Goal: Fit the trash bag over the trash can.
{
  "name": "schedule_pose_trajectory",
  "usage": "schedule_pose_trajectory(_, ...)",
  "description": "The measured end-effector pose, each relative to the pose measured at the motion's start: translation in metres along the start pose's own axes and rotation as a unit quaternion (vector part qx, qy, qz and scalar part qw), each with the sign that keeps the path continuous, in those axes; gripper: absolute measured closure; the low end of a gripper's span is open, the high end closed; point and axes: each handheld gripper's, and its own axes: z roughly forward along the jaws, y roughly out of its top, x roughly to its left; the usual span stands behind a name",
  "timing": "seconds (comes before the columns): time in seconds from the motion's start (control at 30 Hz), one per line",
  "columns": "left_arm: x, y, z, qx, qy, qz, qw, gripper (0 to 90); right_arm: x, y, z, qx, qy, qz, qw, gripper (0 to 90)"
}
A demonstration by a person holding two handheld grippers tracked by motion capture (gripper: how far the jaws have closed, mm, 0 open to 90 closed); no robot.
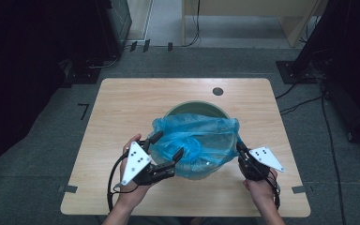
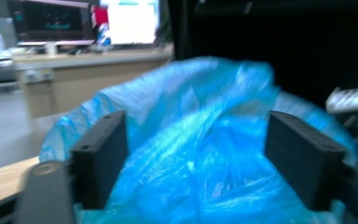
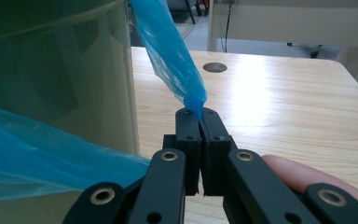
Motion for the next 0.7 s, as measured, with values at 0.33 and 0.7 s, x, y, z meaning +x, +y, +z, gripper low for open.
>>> schedule_pose_trajectory(0.33, 0.022, -0.015, -0.025, -0.044, -0.023, -0.049, 0.9976, 78.2, -0.008, 0.002, -0.004, -0.007, -0.01, 0.005, 0.9999, 89.1)
schedule_pose_trajectory(0.7, 0.032, -0.011, -0.05, -0.056, -0.034, -0.087, 0.9941, 67.0, -0.011, 0.005, -0.01, -0.015, -0.016, 0.011, 0.9997, 89.3)
